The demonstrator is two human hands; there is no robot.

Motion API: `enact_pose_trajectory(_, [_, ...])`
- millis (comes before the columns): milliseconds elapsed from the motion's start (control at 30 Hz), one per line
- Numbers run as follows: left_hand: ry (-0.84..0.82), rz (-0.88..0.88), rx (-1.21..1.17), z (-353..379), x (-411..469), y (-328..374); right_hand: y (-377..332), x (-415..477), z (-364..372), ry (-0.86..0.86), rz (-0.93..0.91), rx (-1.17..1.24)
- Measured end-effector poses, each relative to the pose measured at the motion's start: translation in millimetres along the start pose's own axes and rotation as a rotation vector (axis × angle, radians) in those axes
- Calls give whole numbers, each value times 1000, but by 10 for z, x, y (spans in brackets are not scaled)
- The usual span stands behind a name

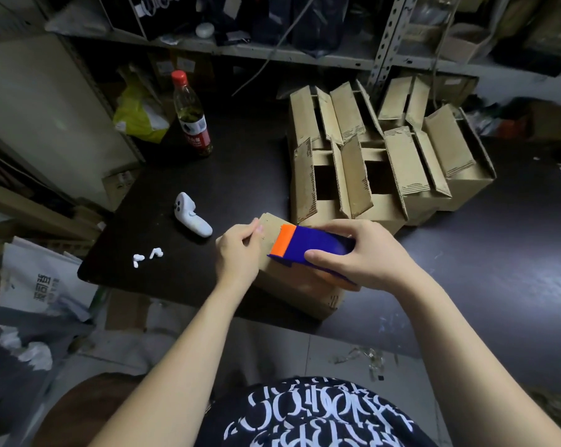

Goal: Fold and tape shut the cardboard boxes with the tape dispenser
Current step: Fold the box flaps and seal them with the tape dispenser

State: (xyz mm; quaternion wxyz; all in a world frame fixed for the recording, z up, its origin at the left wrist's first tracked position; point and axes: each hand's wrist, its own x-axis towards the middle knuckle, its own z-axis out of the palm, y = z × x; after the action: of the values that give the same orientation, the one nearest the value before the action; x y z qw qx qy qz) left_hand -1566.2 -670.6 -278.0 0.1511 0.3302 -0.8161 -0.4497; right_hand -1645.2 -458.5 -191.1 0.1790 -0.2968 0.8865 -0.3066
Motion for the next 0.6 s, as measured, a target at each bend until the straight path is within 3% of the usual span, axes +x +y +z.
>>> enact_pose_trajectory(233, [36,-29,41,34,0,54,141,-109,-101,17,27,-30])
enact_pose_trajectory(433, [34,-54,67,36,3,109,505,-466,-272,38,97,94])
enact_pose_trajectory(600, [36,-8,252,57,-15,156,710,-696,-330,119,149,140])
